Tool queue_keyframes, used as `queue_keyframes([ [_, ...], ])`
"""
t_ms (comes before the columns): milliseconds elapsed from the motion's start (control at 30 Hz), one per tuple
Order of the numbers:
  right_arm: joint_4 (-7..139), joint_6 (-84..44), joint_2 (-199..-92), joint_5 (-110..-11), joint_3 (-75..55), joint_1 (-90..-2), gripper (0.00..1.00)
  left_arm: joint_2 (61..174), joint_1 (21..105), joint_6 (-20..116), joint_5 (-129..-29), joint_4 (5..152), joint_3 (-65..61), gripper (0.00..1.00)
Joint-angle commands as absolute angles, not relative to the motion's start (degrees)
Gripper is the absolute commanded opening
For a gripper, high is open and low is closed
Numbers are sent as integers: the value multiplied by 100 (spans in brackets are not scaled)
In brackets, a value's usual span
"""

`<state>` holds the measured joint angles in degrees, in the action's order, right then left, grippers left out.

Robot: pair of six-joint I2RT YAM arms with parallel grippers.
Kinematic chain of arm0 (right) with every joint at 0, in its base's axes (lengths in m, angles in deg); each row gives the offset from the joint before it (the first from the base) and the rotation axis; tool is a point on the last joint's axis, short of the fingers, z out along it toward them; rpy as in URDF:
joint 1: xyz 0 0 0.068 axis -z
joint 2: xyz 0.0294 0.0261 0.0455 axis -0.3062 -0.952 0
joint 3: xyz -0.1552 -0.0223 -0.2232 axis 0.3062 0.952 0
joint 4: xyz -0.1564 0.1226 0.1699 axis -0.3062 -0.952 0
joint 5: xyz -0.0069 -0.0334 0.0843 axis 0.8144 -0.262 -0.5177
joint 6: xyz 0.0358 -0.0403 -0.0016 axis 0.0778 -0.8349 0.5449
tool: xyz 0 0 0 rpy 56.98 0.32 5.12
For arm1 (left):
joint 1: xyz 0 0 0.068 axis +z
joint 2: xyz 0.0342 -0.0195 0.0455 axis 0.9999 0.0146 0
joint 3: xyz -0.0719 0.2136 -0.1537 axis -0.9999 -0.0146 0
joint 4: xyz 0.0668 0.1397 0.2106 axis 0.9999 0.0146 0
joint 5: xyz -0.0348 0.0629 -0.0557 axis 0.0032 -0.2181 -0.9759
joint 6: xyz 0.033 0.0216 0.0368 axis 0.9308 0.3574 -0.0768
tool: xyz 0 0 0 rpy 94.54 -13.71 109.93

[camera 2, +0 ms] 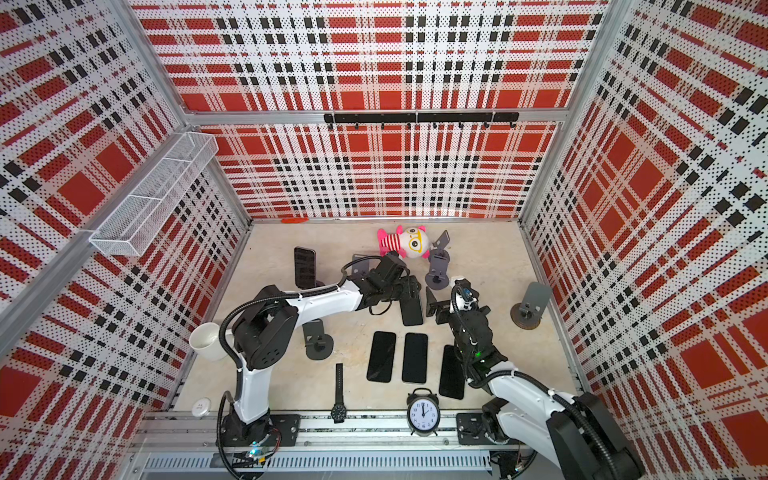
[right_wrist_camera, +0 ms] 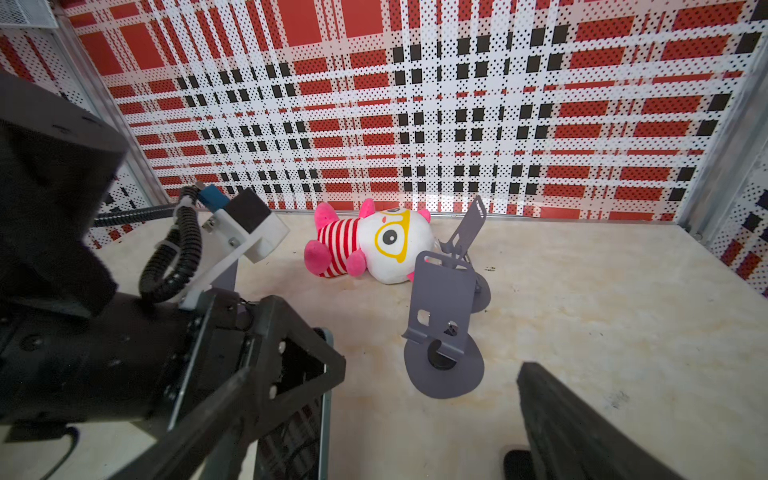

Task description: Remove the phone from the phone stand

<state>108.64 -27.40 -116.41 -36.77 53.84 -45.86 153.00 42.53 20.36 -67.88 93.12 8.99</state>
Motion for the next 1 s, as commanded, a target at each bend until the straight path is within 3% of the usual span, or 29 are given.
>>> queue_keyframes([
  [0, 11034, -2746, -11535, -3619, 5439, -4634, 100, 15540, 4252, 1972, -6579, 9397, 1129, 54],
  [967, 11201, -2711, -11553, -2849, 5555, -4635, 100, 16375, 3733, 2262, -5657, 9336, 1500, 59],
])
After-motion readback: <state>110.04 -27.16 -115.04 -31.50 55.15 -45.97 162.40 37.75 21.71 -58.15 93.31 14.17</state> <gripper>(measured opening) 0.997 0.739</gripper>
